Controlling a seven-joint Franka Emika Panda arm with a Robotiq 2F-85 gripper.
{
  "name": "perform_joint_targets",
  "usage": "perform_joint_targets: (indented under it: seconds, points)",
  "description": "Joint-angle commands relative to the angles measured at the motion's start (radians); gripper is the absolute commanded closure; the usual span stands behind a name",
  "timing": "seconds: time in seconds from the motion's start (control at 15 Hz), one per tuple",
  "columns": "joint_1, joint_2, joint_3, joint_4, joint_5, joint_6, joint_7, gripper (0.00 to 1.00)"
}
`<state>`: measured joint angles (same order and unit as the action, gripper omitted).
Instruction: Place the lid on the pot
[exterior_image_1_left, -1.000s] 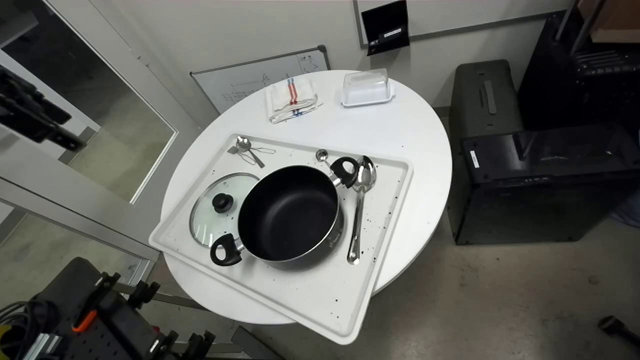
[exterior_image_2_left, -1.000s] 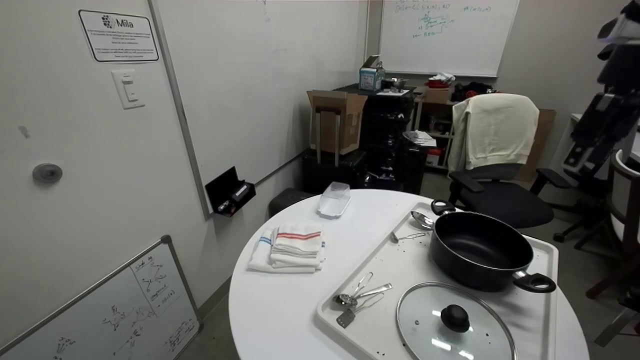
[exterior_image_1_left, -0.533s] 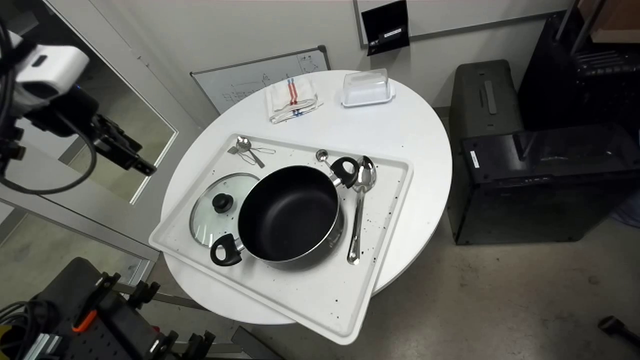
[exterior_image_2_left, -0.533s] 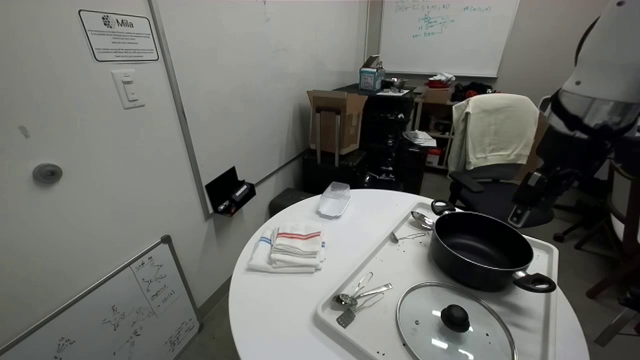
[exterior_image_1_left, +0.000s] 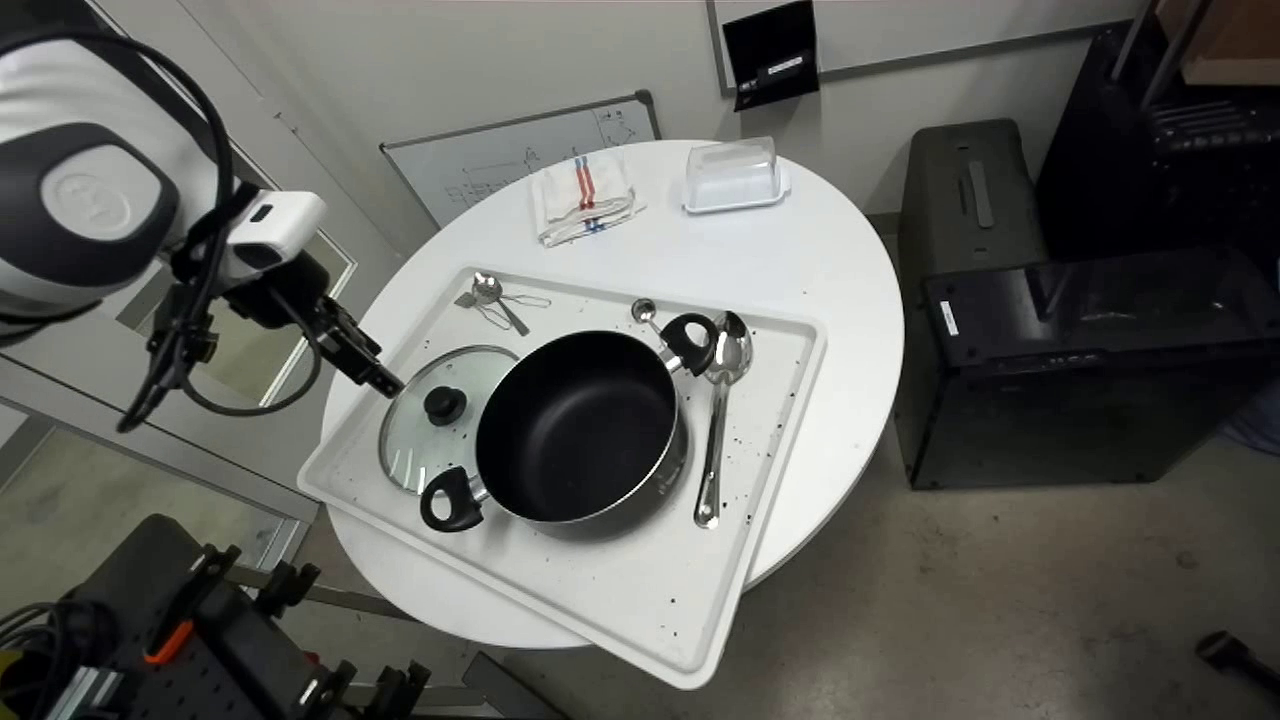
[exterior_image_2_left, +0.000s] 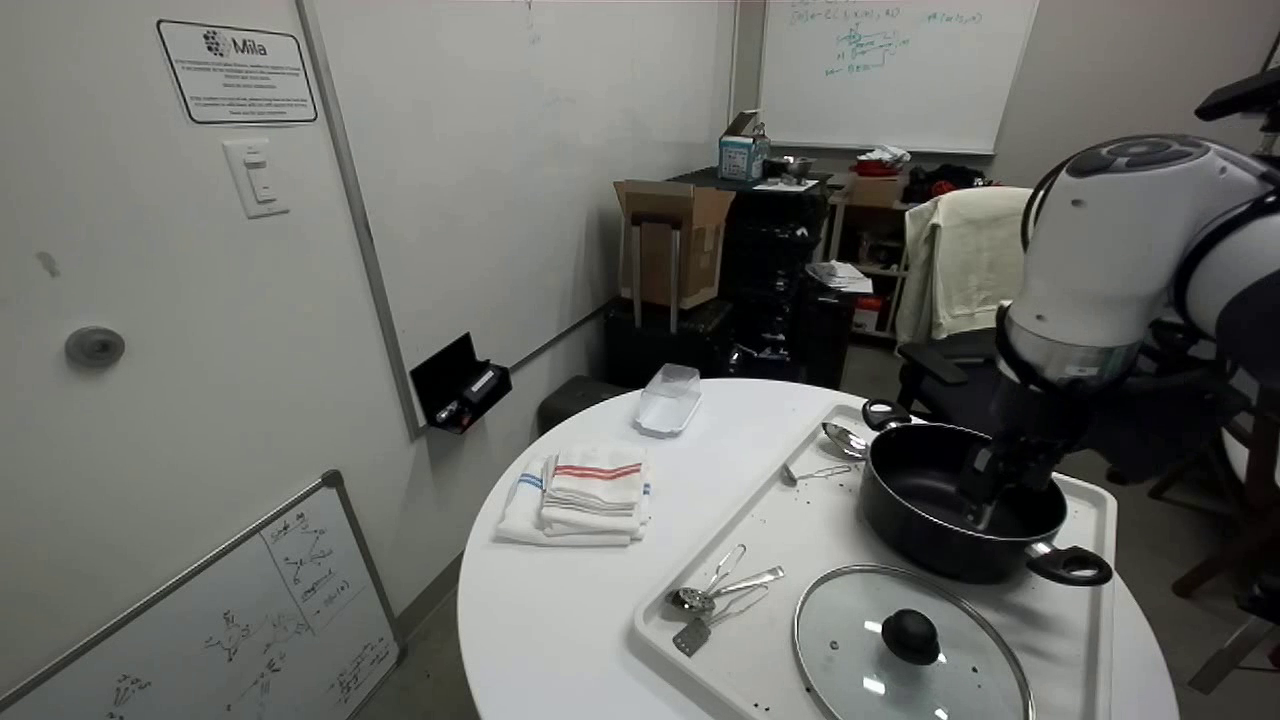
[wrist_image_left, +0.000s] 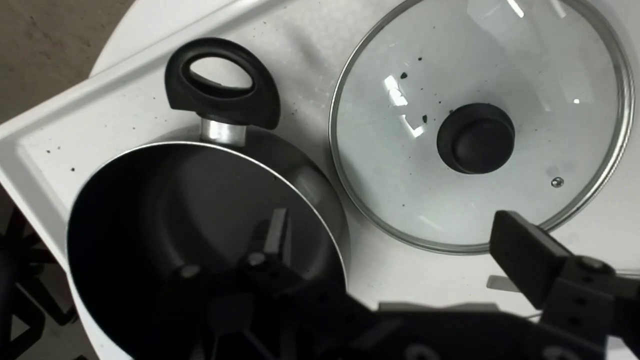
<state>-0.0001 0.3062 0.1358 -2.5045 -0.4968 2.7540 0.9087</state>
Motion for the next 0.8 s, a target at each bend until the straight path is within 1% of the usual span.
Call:
perform_joint_targets:
  seconds: [0.0,0.27,0.4,0.73]
  points:
    - [0.147,0.17,-0.112,0.139,0.031,0.007,0.028,0.0]
    - [0.261,0.289,-0.181,0.231,0.104,0.012,0.013,0.0]
    - [0.308,0.338,-0.204,0.269,0.14,0.012,0.009,0.0]
    - [0.382,0.428,-0.227,0.338,0.207,0.008,-0.007,0.0]
